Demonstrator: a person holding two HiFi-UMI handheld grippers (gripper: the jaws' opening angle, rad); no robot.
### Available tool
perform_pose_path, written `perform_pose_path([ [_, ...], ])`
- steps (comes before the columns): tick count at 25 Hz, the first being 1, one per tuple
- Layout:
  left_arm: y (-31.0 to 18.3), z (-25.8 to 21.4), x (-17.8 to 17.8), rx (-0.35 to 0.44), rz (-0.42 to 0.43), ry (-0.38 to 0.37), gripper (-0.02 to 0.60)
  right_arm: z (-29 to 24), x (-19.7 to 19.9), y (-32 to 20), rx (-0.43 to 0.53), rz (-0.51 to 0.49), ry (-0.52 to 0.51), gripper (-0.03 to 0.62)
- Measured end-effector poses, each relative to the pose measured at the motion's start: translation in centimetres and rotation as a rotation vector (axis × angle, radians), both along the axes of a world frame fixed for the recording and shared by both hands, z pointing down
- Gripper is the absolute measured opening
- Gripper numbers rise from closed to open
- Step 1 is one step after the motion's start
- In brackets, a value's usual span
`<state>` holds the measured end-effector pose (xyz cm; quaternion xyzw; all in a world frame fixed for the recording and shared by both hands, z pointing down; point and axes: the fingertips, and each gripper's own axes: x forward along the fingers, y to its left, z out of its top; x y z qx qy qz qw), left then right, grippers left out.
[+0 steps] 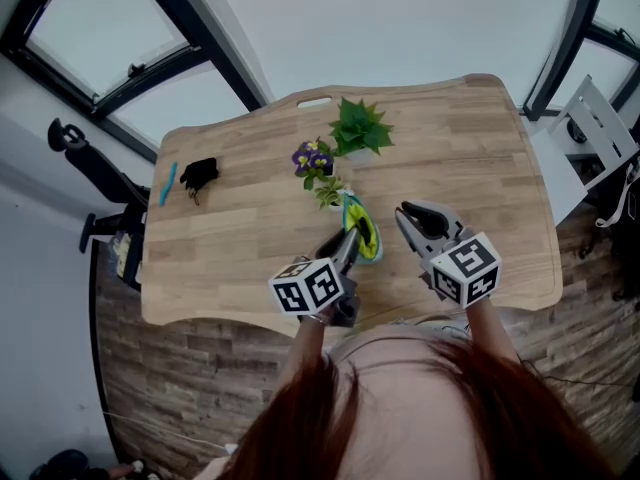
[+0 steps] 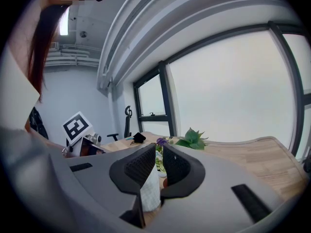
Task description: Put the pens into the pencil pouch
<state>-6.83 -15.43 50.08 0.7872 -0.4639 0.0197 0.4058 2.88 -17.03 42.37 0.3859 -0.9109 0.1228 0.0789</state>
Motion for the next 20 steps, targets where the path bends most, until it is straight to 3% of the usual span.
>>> perform_pose_path([
  [14, 1.1, -1.2, -2.7, 0.094, -0.060, -0.118, 0.086, 0.0, -0.5, 2.1, -0.003, 0.026, 0.000, 0.038],
  [20, 1.9, -3.1, -2.8, 0.194, -0.049, -0.179, 0.058, -0.3, -0.2, 2.8, 0.010, 0.073, 0.009, 0.023],
])
